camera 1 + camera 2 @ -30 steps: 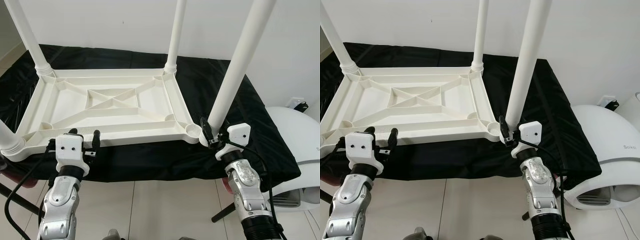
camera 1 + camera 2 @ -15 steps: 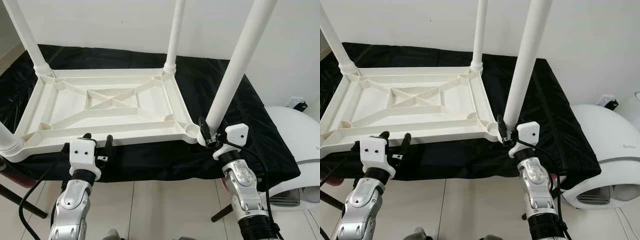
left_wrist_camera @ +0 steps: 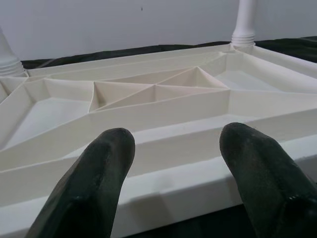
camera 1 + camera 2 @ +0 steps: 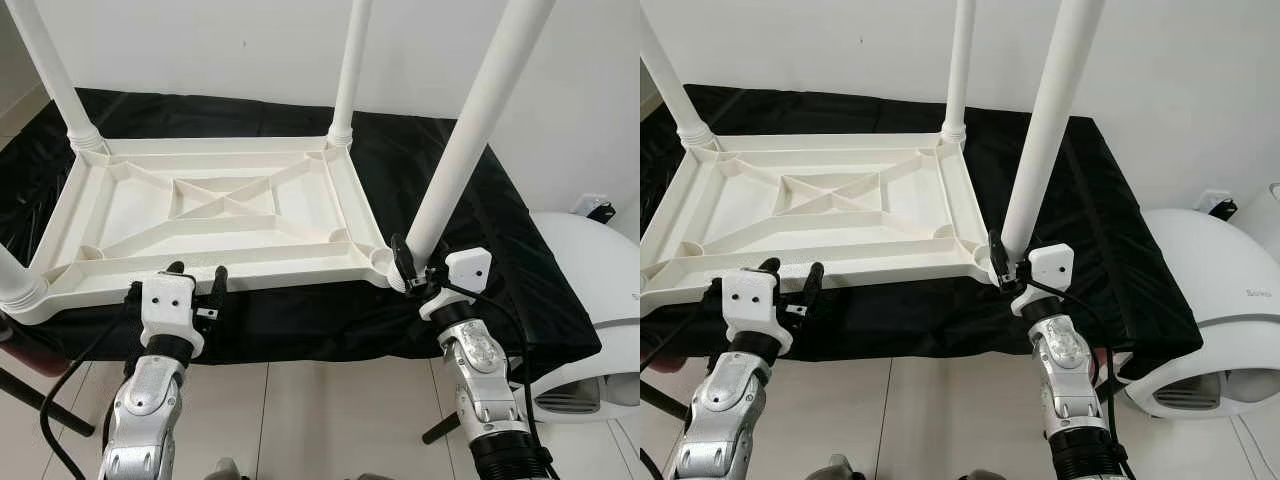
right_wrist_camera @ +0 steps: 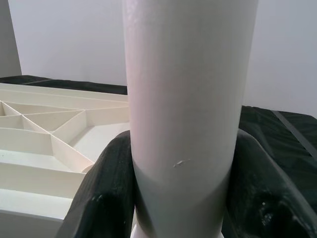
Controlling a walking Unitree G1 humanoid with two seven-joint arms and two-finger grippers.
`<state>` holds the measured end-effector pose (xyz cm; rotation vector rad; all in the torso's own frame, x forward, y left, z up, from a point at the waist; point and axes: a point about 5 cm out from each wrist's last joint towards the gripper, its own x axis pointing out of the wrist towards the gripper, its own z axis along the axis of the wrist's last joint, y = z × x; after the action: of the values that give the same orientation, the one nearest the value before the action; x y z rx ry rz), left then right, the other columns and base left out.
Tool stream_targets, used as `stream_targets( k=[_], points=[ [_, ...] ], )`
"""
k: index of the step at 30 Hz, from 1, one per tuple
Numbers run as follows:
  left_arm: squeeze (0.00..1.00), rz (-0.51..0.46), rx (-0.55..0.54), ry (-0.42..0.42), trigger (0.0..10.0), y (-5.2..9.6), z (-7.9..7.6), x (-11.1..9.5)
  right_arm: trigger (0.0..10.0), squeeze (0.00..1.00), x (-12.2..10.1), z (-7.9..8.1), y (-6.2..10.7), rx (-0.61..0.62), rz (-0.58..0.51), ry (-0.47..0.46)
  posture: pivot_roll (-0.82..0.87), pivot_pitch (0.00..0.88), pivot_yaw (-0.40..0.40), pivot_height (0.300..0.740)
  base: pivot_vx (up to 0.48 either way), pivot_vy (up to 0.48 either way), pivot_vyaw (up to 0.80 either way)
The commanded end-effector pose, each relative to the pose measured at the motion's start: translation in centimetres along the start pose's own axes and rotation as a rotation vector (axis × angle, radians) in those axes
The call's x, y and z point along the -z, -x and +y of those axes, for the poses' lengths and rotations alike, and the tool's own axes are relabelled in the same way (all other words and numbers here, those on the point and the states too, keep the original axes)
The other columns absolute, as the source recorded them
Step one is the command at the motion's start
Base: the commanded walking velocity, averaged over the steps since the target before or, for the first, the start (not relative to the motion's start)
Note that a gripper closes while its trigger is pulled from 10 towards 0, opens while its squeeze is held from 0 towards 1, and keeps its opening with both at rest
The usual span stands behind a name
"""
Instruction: Building children table
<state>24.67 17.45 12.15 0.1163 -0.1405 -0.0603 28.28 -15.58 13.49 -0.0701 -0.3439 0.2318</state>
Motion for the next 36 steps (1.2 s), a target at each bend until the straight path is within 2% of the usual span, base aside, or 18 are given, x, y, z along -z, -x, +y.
stream_targets(
  k=[1,36],
  points=[
    [0.00,0.004,-0.029,-0.003,10.0,-0.02,-0.03,0.15,10.0,0.00,0.29,0.01,0.20,-0.001,0.012,0.001,0.04,0.000,-0.033,0.740,0.000,0.000,0.00],
    [0.00,-0.017,-0.014,-0.001,10.0,-0.54,-0.35,-0.23,10.0,0.00,0.13,0.04,-0.08,-0.005,0.000,0.001,0.04,0.000,-0.038,0.740,0.000,0.000,0.00]
  ],
)
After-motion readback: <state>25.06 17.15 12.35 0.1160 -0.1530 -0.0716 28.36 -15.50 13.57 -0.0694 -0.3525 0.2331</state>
